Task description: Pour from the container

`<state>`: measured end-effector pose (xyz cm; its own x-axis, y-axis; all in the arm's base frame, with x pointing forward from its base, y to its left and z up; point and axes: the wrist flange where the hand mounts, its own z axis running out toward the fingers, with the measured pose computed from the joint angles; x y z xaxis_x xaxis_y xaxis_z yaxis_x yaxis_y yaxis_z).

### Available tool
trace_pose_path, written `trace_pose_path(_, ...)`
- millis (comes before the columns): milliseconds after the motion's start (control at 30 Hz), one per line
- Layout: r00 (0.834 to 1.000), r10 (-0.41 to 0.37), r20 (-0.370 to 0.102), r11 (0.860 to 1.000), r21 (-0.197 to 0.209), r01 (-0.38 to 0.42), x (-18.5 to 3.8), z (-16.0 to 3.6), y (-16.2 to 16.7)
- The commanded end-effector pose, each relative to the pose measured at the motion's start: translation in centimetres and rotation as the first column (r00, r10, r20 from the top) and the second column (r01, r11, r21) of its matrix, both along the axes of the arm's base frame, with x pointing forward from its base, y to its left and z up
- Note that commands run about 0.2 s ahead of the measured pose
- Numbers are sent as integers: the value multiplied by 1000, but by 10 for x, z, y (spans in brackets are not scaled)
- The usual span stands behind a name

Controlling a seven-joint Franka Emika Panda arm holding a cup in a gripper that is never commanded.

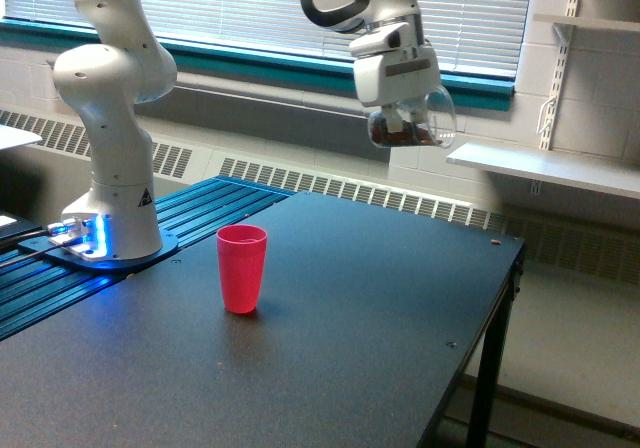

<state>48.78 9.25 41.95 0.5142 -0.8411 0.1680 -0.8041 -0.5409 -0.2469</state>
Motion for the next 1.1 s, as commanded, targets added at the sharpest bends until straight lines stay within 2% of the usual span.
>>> trace_pose_path(33,996,-88,10,996,16,88,-15,2,2)
trace_pose_path(233,991,-127,30,991,45,125,-25,0,6)
trace_pose_path(400,987,-160,27,986,59,158,-31,-6,9)
trace_pose_path(633,975,-217,40,972,104,212,-35,-12,13)
trace_pose_path(933,957,-291,0,954,82,290,-45,-18,2)
trace_pose_path(1000,950,-313,-19,947,74,313,-49,-16,-1)
trace_pose_path(1100,932,-358,-46,928,90,361,-60,-6,-2)
